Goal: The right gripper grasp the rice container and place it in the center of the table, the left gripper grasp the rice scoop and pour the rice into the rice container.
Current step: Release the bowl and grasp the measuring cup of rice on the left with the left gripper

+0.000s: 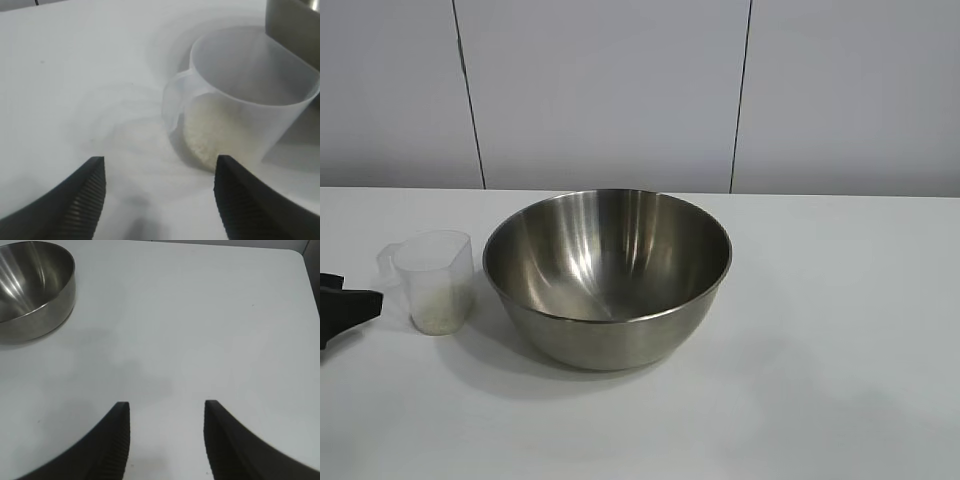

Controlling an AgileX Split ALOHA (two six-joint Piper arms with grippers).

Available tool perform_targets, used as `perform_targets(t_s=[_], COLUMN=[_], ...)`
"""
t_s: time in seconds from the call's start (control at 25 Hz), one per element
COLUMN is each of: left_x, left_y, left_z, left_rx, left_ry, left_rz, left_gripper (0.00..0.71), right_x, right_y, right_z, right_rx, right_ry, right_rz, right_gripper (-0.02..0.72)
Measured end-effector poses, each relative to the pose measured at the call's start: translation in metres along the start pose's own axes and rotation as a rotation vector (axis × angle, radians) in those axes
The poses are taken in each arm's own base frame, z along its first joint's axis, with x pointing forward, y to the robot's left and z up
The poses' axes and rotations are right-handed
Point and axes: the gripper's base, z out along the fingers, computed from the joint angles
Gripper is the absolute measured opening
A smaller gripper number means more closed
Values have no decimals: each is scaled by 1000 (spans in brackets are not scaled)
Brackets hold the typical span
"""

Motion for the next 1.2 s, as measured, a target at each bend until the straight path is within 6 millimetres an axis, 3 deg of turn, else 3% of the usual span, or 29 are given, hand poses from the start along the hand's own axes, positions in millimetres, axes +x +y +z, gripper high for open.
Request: perform_targets(t_s=[0.28,1.2], left_x=[-10,-18], left_y=[9,3], left_z=[9,25], left_rx=[-10,16], left_ry=[-42,-53], left_rz=[22,20], left_gripper=[458,457], right_x=[0,0], right_y=[0,0], right_z=[0,0], right_rx=[0,0], right_ry=[0,-1], right_rz=[0,0], right_gripper=[314,314])
